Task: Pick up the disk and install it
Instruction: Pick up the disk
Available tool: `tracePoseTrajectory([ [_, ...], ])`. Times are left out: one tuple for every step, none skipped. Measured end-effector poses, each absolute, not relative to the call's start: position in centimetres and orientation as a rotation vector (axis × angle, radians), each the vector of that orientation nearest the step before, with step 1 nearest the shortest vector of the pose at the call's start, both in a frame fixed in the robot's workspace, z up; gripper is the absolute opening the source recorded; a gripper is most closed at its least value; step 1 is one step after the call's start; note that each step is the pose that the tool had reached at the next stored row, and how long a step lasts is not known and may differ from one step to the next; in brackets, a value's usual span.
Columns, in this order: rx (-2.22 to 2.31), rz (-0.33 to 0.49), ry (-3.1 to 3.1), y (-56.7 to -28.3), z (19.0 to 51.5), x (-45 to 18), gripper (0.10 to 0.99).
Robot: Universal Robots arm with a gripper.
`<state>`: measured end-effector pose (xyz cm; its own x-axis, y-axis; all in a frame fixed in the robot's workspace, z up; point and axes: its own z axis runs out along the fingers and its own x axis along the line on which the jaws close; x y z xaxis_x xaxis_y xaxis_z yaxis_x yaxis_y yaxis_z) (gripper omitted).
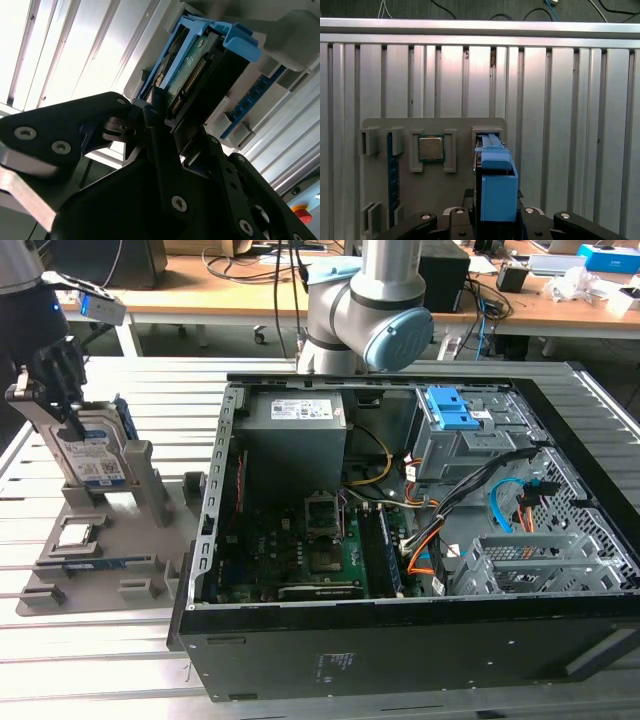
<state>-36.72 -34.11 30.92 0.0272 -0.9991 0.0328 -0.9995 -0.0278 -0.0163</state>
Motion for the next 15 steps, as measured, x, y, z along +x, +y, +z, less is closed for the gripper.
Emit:
tracePoseTrajectory([
  [2.243, 0.055, -2.183, -34.1, 31.0, -36.7, 0.361],
  [2.243, 0.055, -2.182, -34.1, 31.2, -36.7, 0.361],
  [2.243, 0.055, -2.183, -34.1, 31.4, -36.7, 0.361],
  [2.243, 0.055, -2.183, -34.1, 31.5, -36.7, 0.361],
  [2.243, 0.055, -2.183, -34.1, 31.6, -36.7, 0.361],
  [2.243, 0.055, -2.183, -34.1, 31.8, -36.7, 0.361],
  [2.243, 0.055, -2.183, -34.1, 32.0, -36.7, 0.361],
  [2.243, 0.055, -2.182, -34.1, 32.1, -36.7, 0.361],
  [2.243, 0.055, -2.183, -34.1, 32.4, -36.7, 0.361],
  [2.243, 0.055, -2.183, -34.1, 32.6, -36.7, 0.361],
  [2.243, 0.055, -2.182, -34.1, 32.9, -36.7, 0.361],
  [2.243, 0.055, -2.183, -34.1, 33.1, -36.7, 0.361],
  [2.243, 0.055, -2.183, -34.1, 33.3, -36.7, 0.361],
  [2.243, 0.055, -2.182, -34.1, 33.5, -36.7, 0.361],
  [2.243, 0.055, -2.183, -34.1, 33.9, -36.7, 0.361],
])
